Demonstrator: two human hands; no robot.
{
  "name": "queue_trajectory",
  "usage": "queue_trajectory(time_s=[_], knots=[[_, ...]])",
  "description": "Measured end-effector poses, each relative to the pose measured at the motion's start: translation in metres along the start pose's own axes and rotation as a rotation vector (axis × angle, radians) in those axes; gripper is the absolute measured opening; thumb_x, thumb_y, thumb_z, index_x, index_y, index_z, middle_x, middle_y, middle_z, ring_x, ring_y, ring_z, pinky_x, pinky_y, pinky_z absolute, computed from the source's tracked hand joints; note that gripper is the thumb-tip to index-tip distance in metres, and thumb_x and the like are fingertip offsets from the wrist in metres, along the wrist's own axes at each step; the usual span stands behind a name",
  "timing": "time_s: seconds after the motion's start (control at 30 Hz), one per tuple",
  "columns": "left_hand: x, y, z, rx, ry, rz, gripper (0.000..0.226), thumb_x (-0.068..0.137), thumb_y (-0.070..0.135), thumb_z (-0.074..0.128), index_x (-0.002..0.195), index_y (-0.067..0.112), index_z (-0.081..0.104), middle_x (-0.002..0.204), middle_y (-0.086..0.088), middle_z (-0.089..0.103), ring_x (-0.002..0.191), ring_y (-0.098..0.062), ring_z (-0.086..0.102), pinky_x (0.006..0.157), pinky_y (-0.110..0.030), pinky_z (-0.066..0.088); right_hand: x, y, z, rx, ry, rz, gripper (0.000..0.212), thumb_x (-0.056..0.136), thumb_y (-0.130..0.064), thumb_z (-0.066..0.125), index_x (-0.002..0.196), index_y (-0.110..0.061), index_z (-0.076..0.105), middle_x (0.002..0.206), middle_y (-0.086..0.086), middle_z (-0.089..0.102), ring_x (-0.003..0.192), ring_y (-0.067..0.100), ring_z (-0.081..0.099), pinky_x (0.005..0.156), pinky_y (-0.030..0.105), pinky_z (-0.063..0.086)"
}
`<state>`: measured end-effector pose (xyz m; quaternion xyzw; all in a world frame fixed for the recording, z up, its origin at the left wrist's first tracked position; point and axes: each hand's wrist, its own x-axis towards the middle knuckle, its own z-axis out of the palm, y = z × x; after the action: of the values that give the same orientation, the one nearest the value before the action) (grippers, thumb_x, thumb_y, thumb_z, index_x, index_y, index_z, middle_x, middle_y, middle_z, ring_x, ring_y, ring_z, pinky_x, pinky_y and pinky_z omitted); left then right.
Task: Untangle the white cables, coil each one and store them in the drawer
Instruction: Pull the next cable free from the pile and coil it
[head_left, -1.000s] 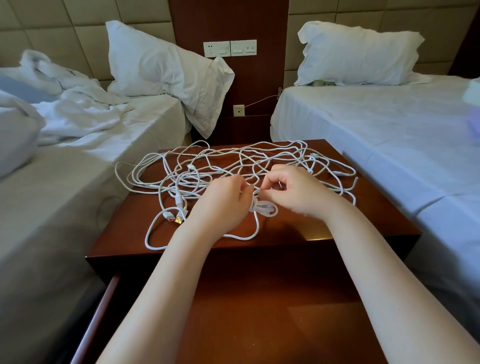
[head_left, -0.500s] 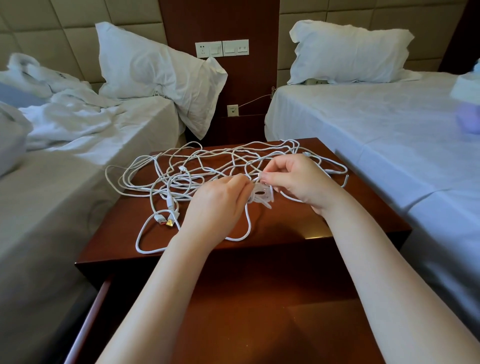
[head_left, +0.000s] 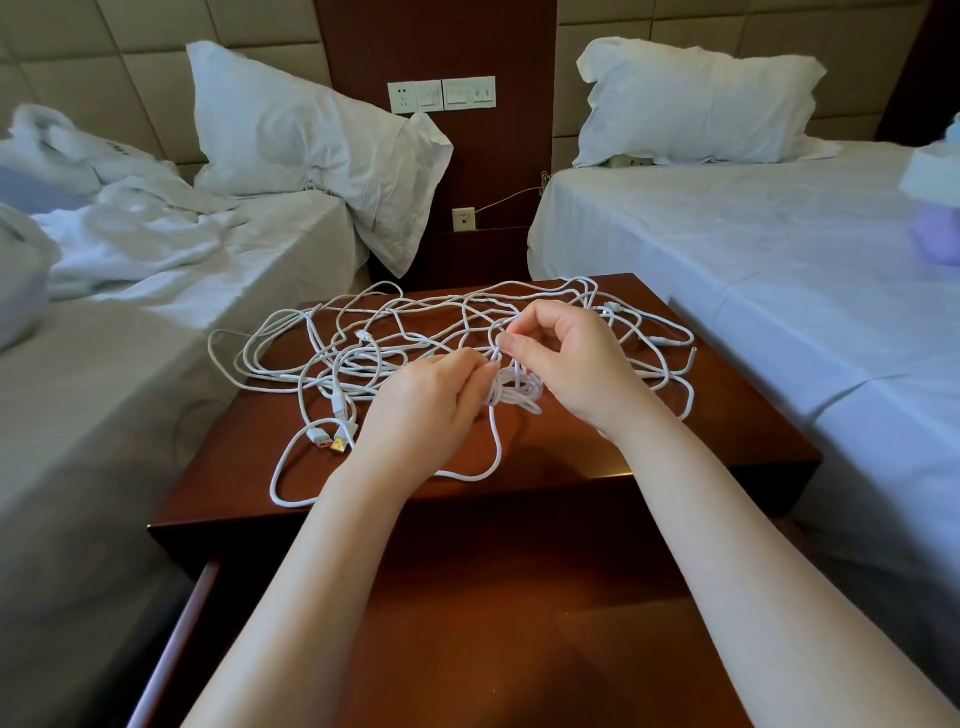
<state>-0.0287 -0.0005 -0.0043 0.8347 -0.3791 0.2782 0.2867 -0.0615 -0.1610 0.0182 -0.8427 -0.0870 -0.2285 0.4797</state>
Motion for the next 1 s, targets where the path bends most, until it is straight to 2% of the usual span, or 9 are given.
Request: queue_trajectory(time_s=[0.2, 0.37, 0.57, 0.77, 0.93, 1.0], knots=[[0.0004, -0.0016, -0.0015, -0.018, 0.011, -0.022, 0.05, 0.093, 0.043, 0.031, 0.091, 0.009, 0.067, 0.066, 0.005, 0.059, 0.057, -0.013, 0.055, 0.054, -0.027, 0.044, -0.0022, -0.0034, 0.0052, -0.004, 0.057, -0.061, 0.01, 0.092, -0.019, 0.064, 0.082, -0.019, 0.062, 0.07, -0.003, 0.061, 0.07, 0.003, 0.055, 0.059, 0.013, 0.045], [0.0001, -0.0004, -0.0033, -0.015, 0.009, -0.023, 0.05, 0.093, 0.043, 0.031, 0.09, 0.008, 0.067, 0.065, 0.008, 0.054, 0.055, -0.01, 0.051, 0.052, -0.018, 0.037, -0.0034, -0.0055, 0.0063, -0.009, 0.073, -0.087, 0.012, 0.091, -0.019, 0.065, 0.08, -0.021, 0.061, 0.069, -0.005, 0.06, 0.071, 0.002, 0.056, 0.059, 0.013, 0.045], [-0.0001, -0.0024, -0.0057, -0.006, 0.015, -0.033, 0.035, 0.095, 0.031, 0.043, 0.085, 0.008, 0.067, 0.061, 0.015, 0.043, 0.05, 0.001, 0.04, 0.053, -0.012, 0.027, -0.0032, -0.005, 0.0061, 0.002, 0.069, -0.105, 0.011, 0.091, -0.018, 0.065, 0.081, -0.021, 0.062, 0.068, -0.011, 0.058, 0.069, -0.003, 0.056, 0.059, 0.01, 0.045], [-0.0014, -0.0072, -0.0078, -0.041, 0.004, 0.009, 0.042, 0.096, 0.039, 0.036, 0.079, 0.012, 0.063, 0.058, 0.011, 0.046, 0.05, -0.004, 0.044, 0.05, -0.018, 0.033, -0.0031, -0.0056, 0.0075, 0.05, 0.053, -0.079, 0.014, 0.09, -0.019, 0.066, 0.08, -0.027, 0.061, 0.07, -0.012, 0.058, 0.069, -0.003, 0.056, 0.06, 0.009, 0.046], [-0.002, -0.0095, -0.006, -0.053, 0.014, 0.019, 0.041, 0.096, 0.039, 0.036, 0.083, 0.012, 0.065, 0.059, 0.009, 0.05, 0.052, -0.006, 0.048, 0.051, -0.021, 0.038, -0.0028, -0.0031, 0.0087, 0.09, 0.05, -0.047, 0.006, 0.09, -0.02, 0.066, 0.085, -0.021, 0.065, 0.071, -0.01, 0.06, 0.069, -0.002, 0.056, 0.061, 0.011, 0.047], [-0.0021, -0.0082, -0.0054, -0.074, 0.033, -0.002, 0.038, 0.096, 0.038, 0.037, 0.077, 0.015, 0.06, 0.058, 0.011, 0.048, 0.05, -0.006, 0.046, 0.05, -0.018, 0.036, -0.0027, -0.002, 0.0081, 0.106, 0.05, -0.043, 0.005, 0.09, -0.019, 0.066, 0.085, -0.02, 0.066, 0.071, -0.009, 0.06, 0.068, -0.002, 0.056, 0.062, 0.012, 0.048]])
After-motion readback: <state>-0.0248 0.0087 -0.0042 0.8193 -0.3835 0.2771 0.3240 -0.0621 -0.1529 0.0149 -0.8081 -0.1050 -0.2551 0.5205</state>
